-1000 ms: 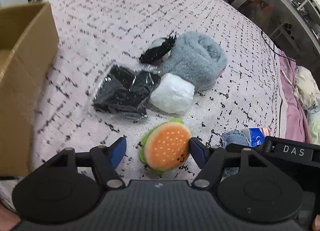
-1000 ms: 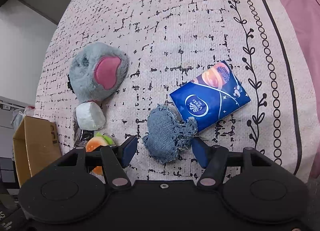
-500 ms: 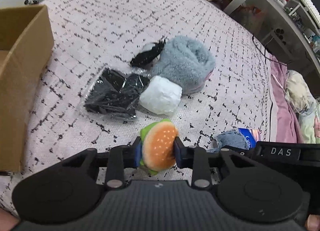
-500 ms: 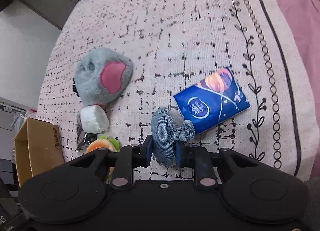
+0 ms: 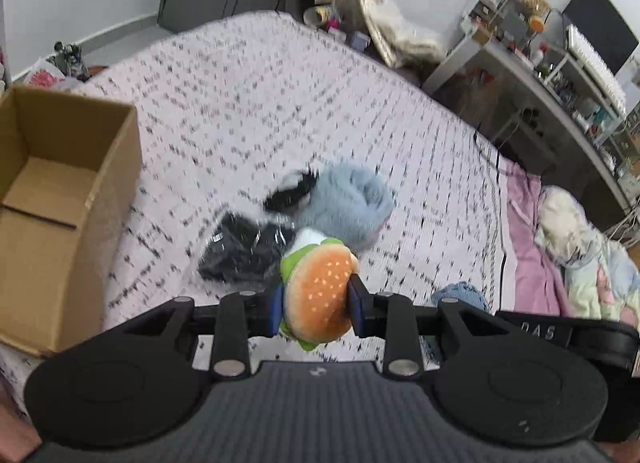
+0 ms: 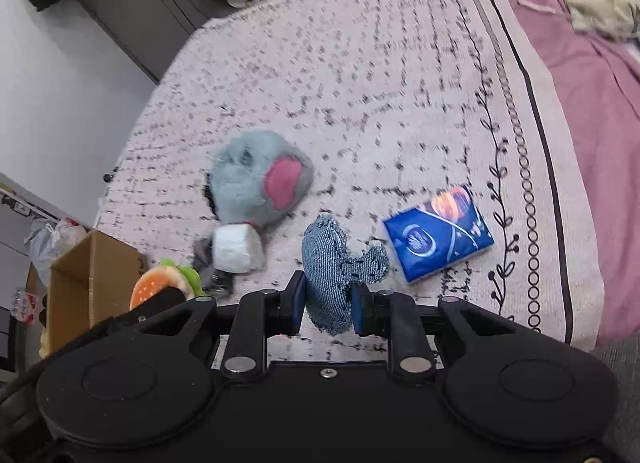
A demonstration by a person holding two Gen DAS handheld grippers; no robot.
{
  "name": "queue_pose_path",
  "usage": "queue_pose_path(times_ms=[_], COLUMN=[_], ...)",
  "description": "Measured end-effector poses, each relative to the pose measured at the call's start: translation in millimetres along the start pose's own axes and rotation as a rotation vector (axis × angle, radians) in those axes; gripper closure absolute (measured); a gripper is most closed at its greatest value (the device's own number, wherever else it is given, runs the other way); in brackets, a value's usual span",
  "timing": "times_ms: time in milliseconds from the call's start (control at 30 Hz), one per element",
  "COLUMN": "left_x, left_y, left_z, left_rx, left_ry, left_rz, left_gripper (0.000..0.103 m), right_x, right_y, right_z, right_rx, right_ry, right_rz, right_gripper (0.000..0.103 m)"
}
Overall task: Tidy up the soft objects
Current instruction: 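Carry both plushes to the cardboard box and release them inside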
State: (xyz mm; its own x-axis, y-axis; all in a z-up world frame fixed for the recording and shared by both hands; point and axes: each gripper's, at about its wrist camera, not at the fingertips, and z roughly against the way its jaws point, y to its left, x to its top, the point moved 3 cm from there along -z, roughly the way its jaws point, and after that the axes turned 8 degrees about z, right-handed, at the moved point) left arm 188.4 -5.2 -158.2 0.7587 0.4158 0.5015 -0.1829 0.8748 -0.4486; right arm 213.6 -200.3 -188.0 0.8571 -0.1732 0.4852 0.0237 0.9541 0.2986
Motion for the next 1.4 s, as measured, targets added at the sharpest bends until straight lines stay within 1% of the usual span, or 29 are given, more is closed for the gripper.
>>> queue_pose_path(times_ms=[233, 400, 533, 600, 833, 900, 1000, 1100, 1300, 1400], left_x=[20, 34, 43, 49, 70, 74, 80, 87, 105, 111], left_y=[5, 17, 27, 29, 52, 58, 70, 86, 128, 143], left_z=[31, 49, 56, 61, 68, 68, 67, 66, 60, 58], left_rx=[-0.021, -0.012, 0.007, 0.025, 0.055, 0.072, 0.095, 0.122, 0.161, 0.178], left_ry=[-0.077, -0.125, -0.114, -0.131, -0.14, -0.143, -0.151, -0.166, -0.179, -0.189], left_rz=[-0.017, -0.008, 0.006, -0.01, 0.029, 0.021, 0.021, 0.044, 0.136, 0.167], left_gripper=[0.072, 0.072, 0.072, 0.072, 0.072, 0.072, 0.072, 0.072, 0.072, 0.072], right_x=[4, 7, 11, 13, 20, 22, 23, 22, 23, 22], right_y=[31, 57, 75, 85, 125, 135, 148, 162, 186, 197], right_z=[19, 28, 32, 31, 27, 25, 19, 9, -6, -16], right_rx=[0.025, 0.059, 0.07, 0.085, 0.136, 0.152, 0.176, 0.199, 0.239, 0.272], right_ry=[-0.072, -0.104, -0.123, -0.125, -0.161, -0.168, -0.166, -0.155, -0.138, -0.11], right_rz=[0.039, 0.07, 0.101, 0.107, 0.189, 0.211, 0.23, 0.25, 0.276, 0.266], right_gripper=[0.08, 0.08, 0.08, 0.08, 0.08, 0.08, 0.08, 0.08, 0.08, 0.08])
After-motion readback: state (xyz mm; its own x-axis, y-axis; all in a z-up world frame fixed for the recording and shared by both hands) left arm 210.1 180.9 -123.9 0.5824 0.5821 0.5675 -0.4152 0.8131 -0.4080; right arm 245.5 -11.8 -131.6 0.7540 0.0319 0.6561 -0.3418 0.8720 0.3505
